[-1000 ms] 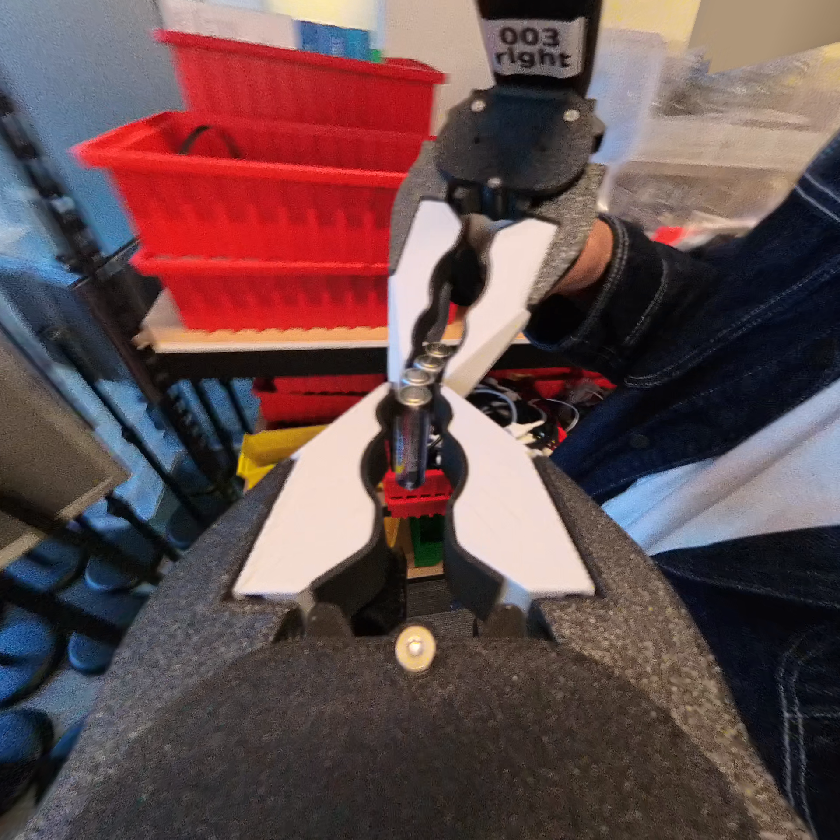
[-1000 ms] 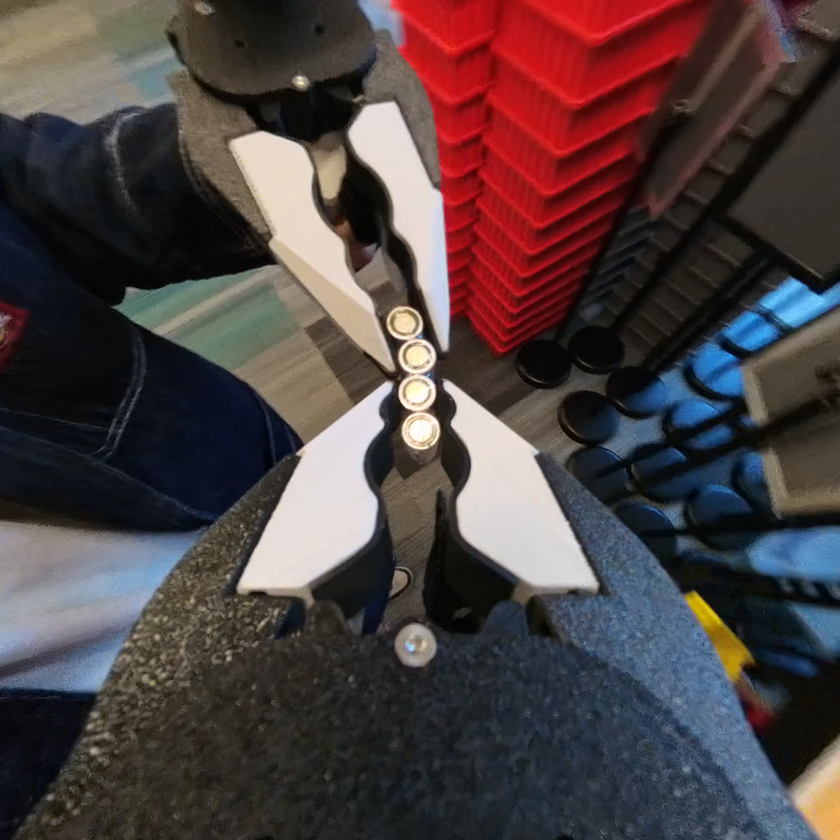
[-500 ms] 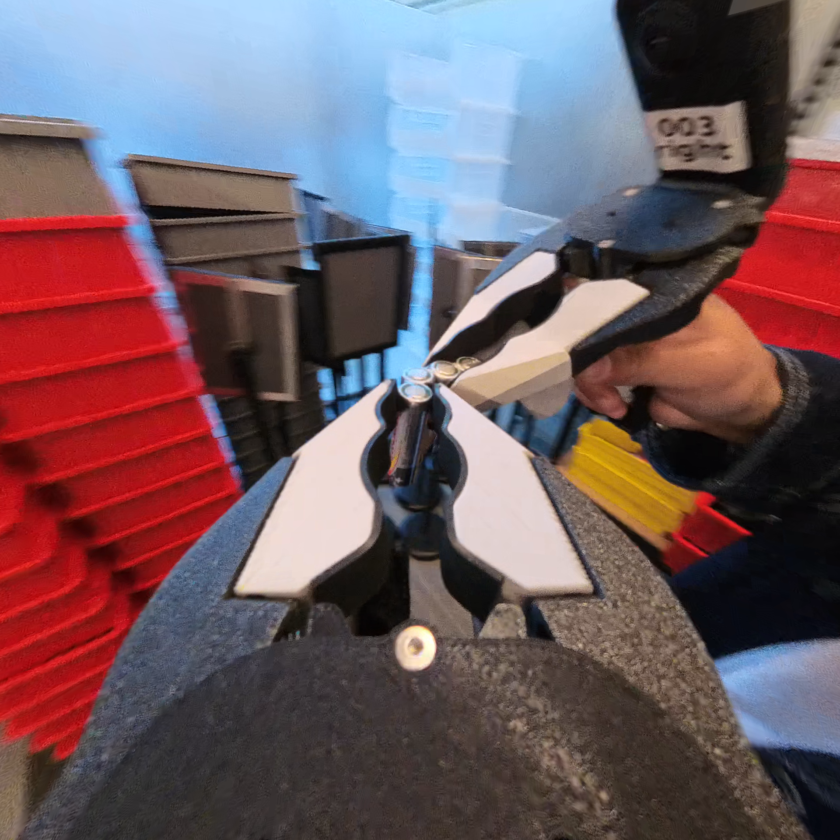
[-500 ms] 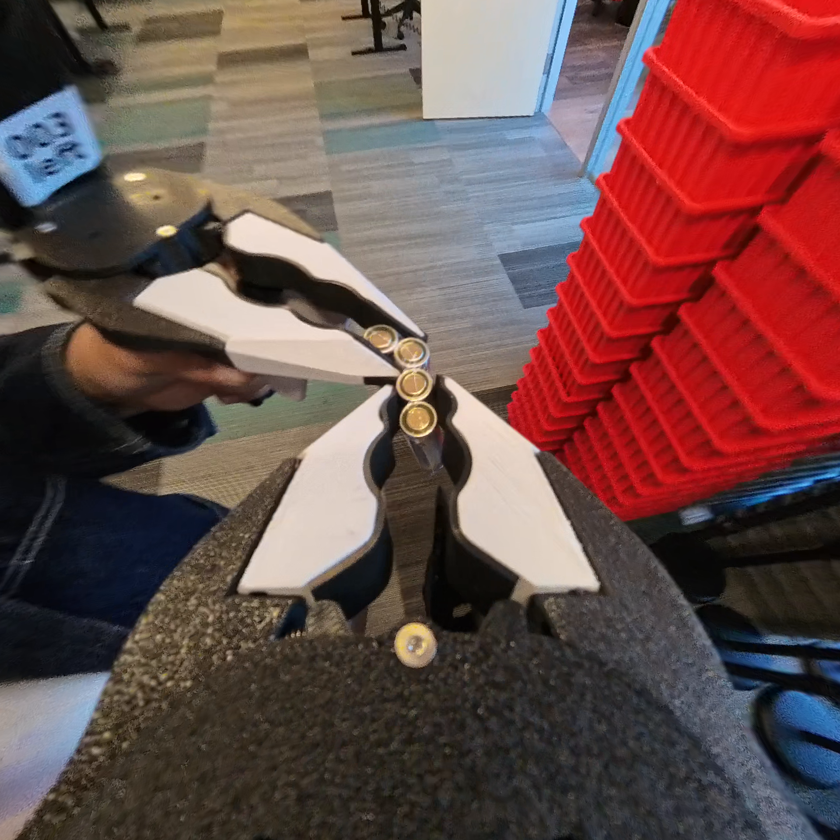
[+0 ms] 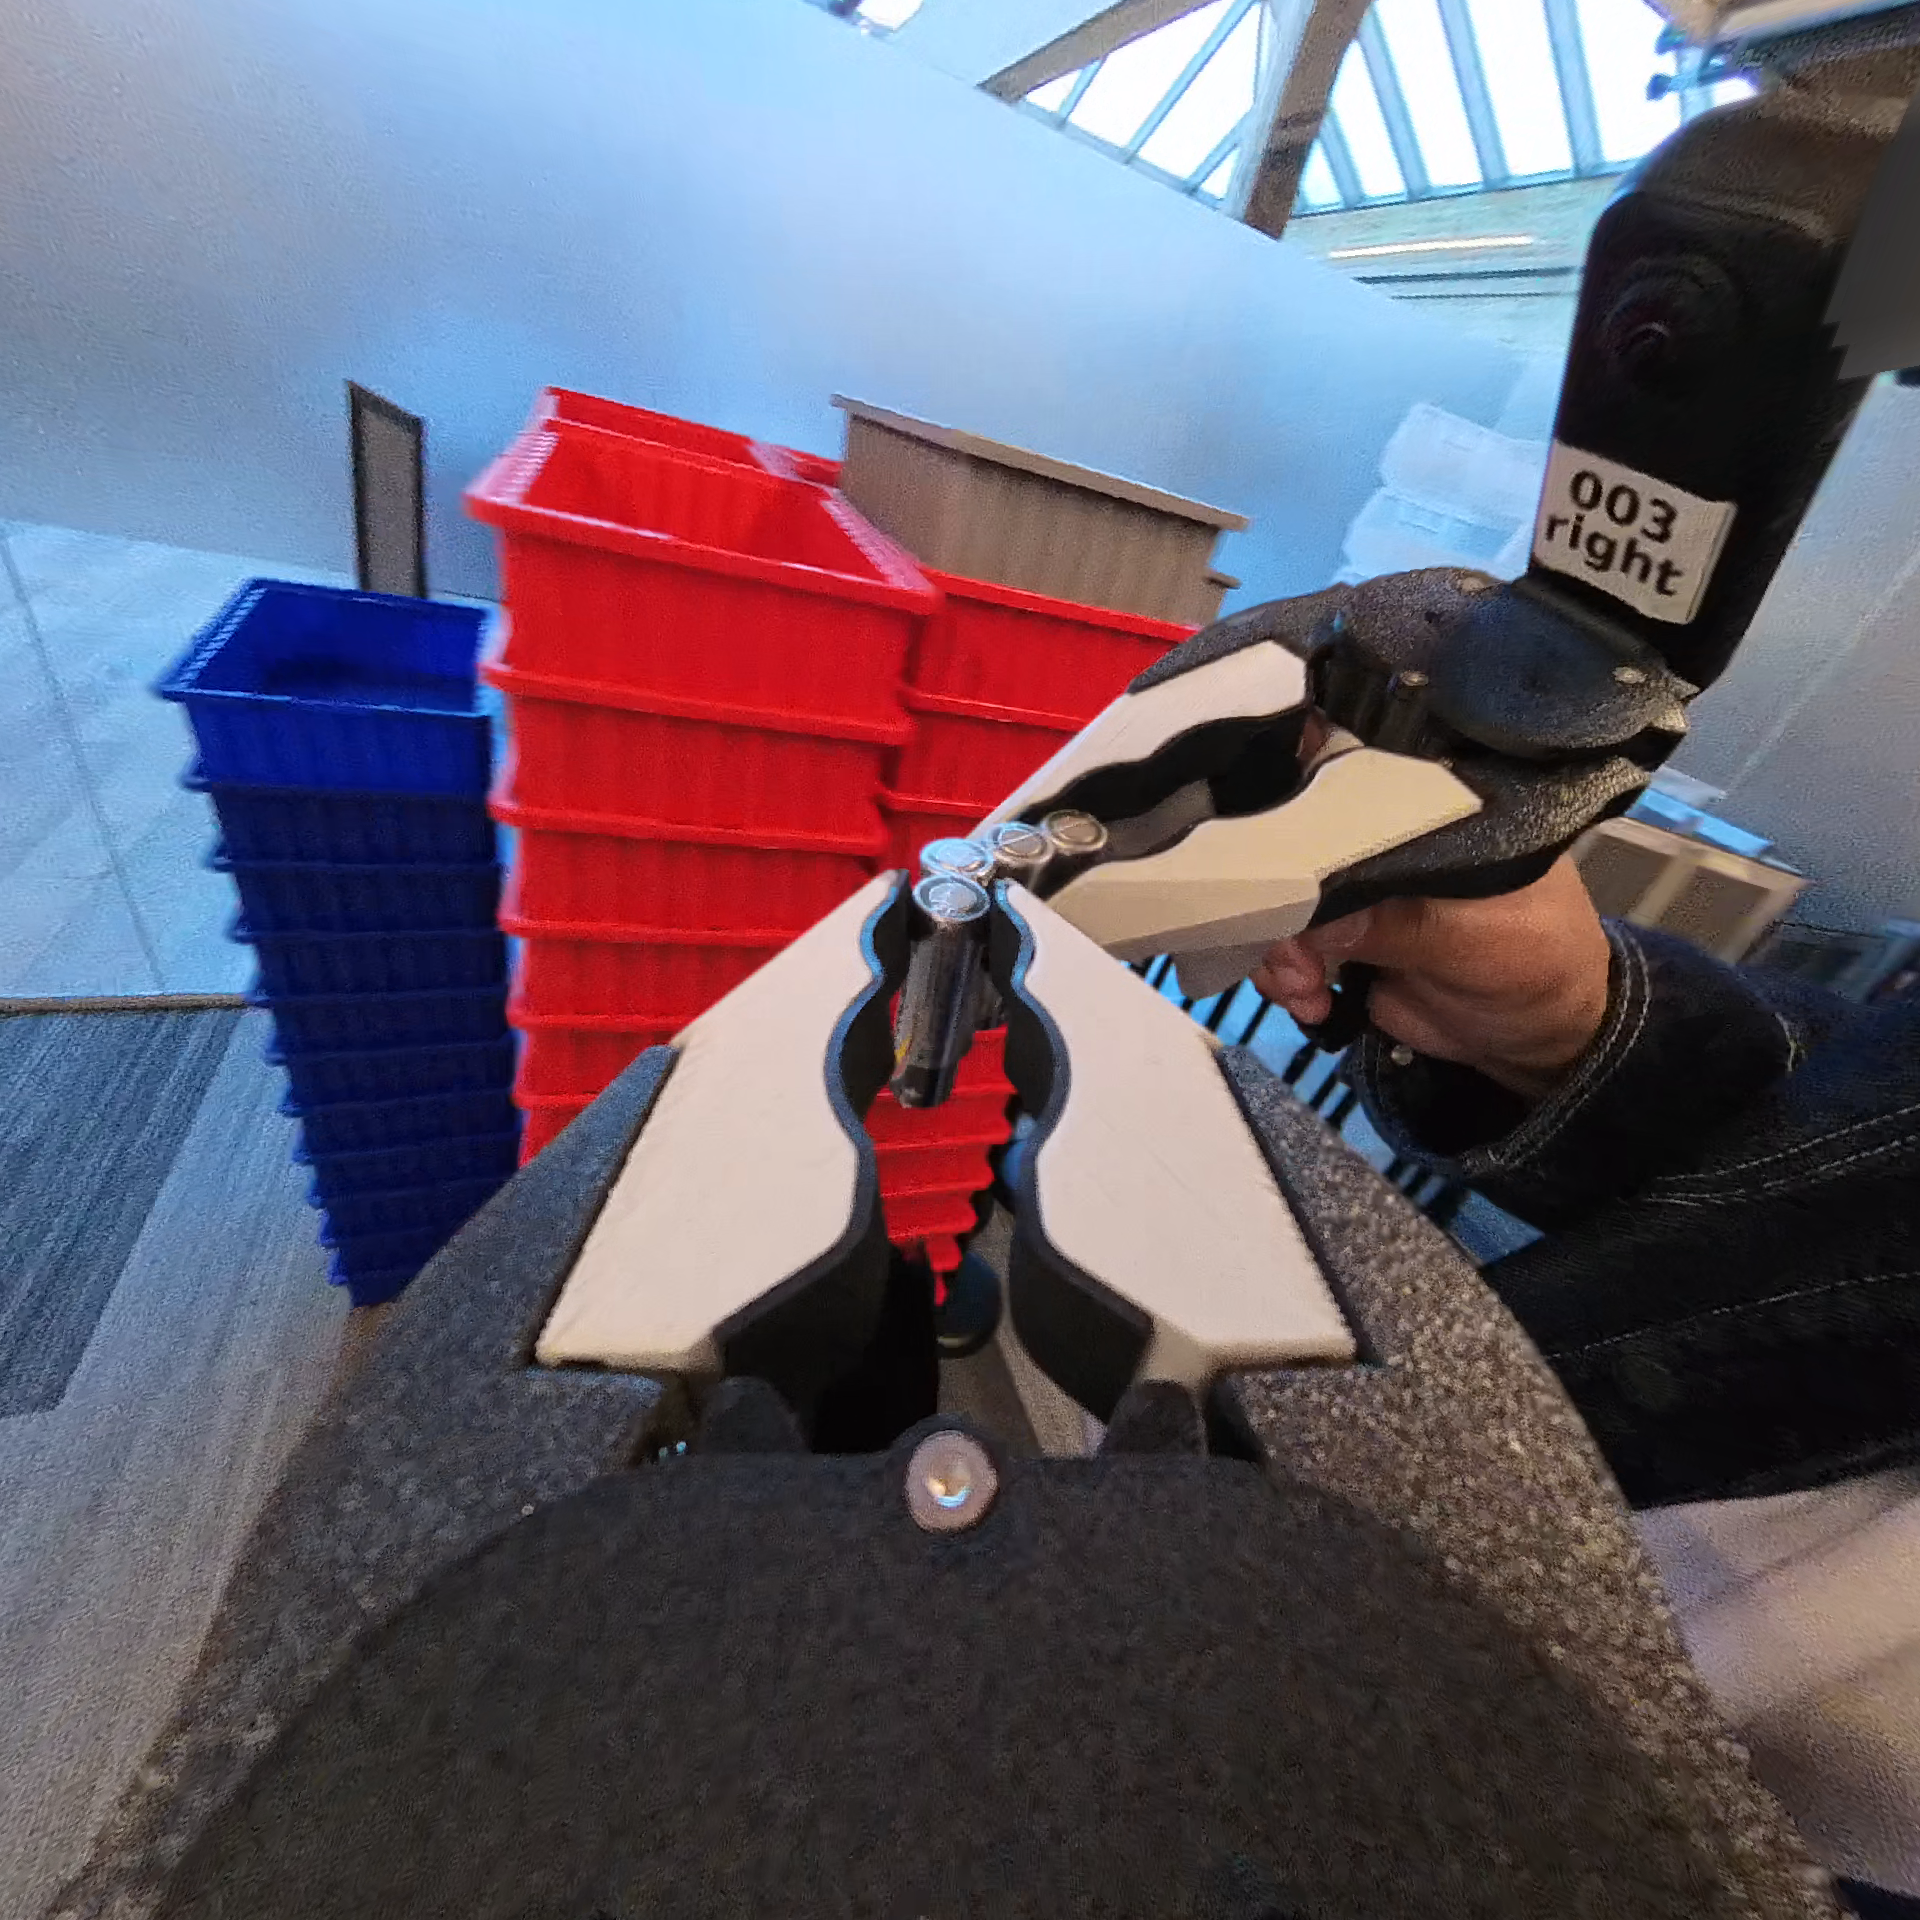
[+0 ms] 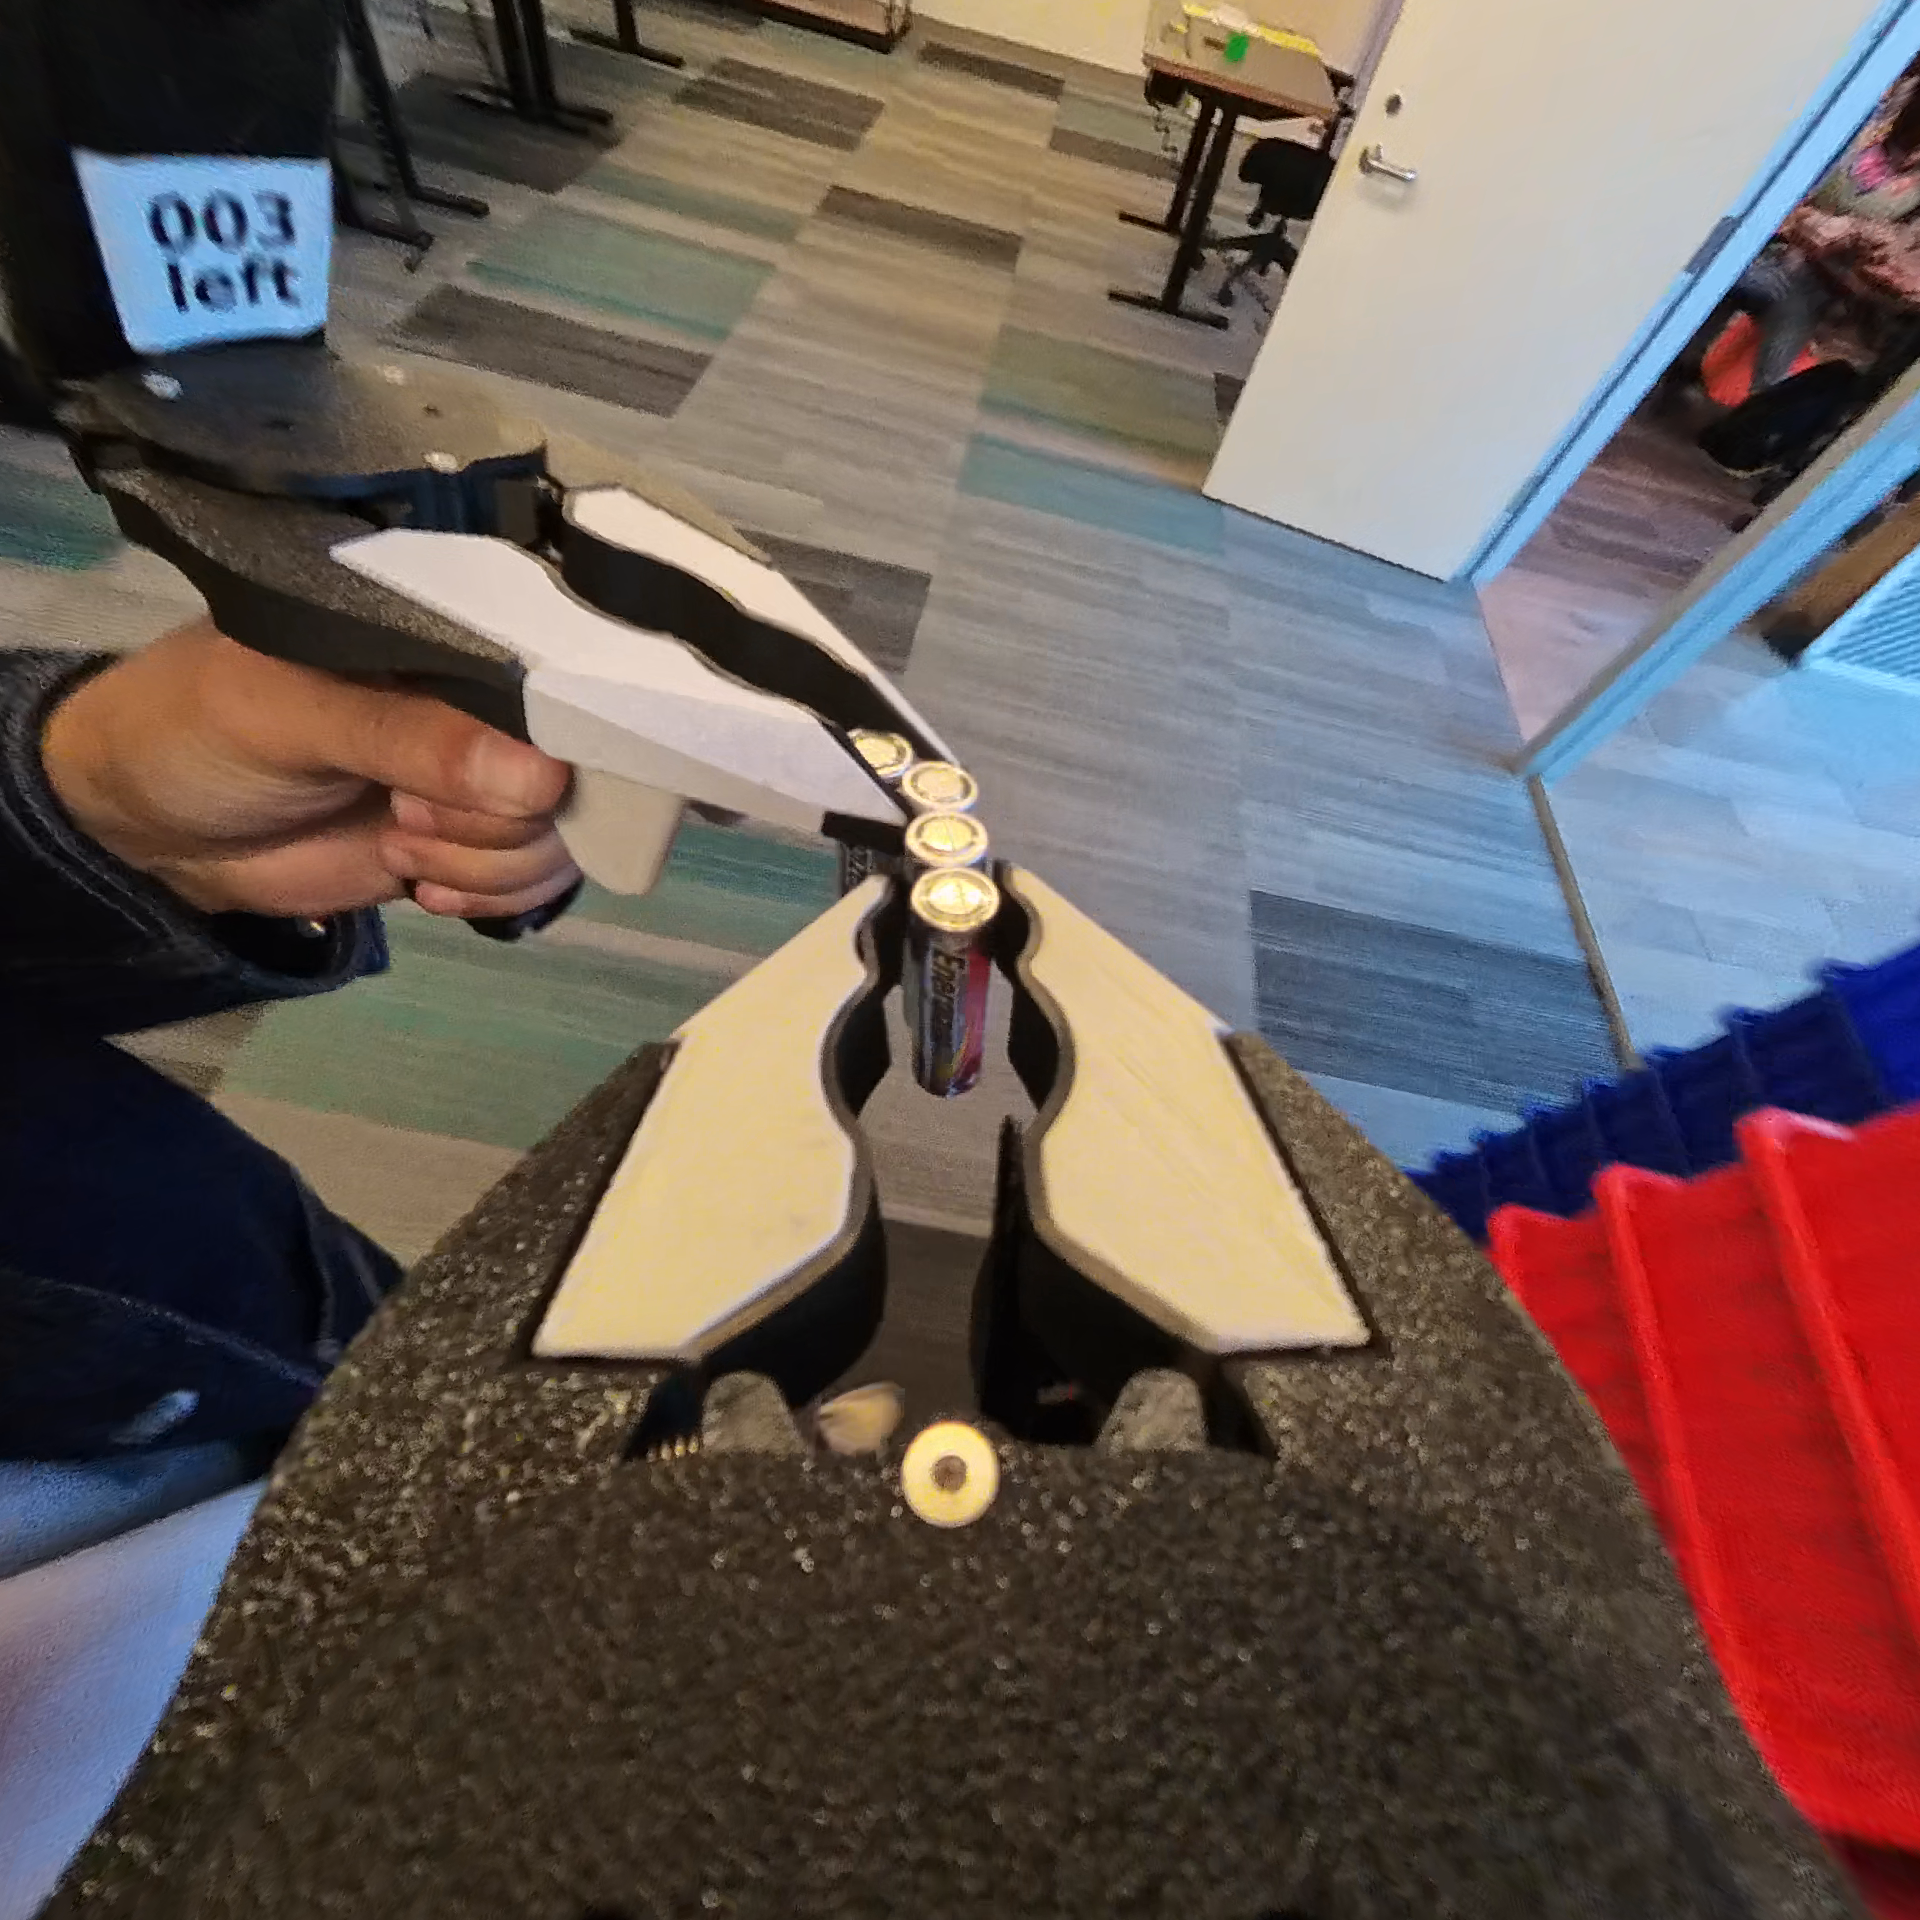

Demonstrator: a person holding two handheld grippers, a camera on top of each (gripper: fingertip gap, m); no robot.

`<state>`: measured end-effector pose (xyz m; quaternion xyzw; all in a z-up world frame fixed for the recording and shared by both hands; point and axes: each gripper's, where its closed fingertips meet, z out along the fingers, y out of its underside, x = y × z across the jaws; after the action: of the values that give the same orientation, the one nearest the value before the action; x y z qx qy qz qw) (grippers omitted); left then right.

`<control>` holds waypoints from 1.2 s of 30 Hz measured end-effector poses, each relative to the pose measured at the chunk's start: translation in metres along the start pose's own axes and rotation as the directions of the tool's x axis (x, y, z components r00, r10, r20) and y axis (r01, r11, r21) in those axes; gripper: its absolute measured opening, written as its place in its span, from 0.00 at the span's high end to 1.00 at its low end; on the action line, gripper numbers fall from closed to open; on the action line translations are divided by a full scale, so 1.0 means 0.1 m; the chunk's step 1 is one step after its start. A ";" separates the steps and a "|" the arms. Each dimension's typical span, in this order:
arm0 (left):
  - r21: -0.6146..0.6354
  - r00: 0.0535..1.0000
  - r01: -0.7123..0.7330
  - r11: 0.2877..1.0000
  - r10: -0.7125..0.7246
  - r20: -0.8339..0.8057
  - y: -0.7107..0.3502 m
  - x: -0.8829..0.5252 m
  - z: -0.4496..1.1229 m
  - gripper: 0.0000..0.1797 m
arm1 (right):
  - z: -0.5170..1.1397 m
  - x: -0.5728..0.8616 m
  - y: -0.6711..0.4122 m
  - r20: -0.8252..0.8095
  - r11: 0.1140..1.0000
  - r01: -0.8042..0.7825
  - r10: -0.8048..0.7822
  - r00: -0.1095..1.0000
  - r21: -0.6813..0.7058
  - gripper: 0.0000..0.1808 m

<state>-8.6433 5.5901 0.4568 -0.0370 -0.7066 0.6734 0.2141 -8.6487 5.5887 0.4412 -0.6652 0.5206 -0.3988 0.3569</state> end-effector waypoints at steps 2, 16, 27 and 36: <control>-0.023 0.998 -0.018 1.000 0.020 0.066 -0.05 -0.75 0.12 0.94 | 0.58 0.38 -0.06 0.032 0.997 -0.071 0.070 0.997 0.027 0.93; -0.105 0.998 -0.031 0.994 0.025 -0.054 -1.53 -5.66 1.44 0.94 | 4.31 3.94 -1.32 0.479 0.922 -0.386 0.329 0.814 0.023 0.92; 0.024 0.801 0.362 0.932 -0.297 -0.520 -2.42 -9.72 1.62 0.93 | 7.60 5.90 -2.38 0.852 0.725 -0.655 0.466 0.239 -0.213 0.93; 0.022 0.789 0.450 0.893 -0.386 -0.478 -3.32 -13.18 2.21 0.93 | 10.35 8.07 -3.32 0.815 0.653 -0.718 0.538 0.217 -0.240 0.94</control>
<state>-7.4489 4.9046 0.4444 -0.0239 -0.5787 0.6268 0.5212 -7.4664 4.9293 0.4234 -0.4603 0.4650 0.1038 0.7491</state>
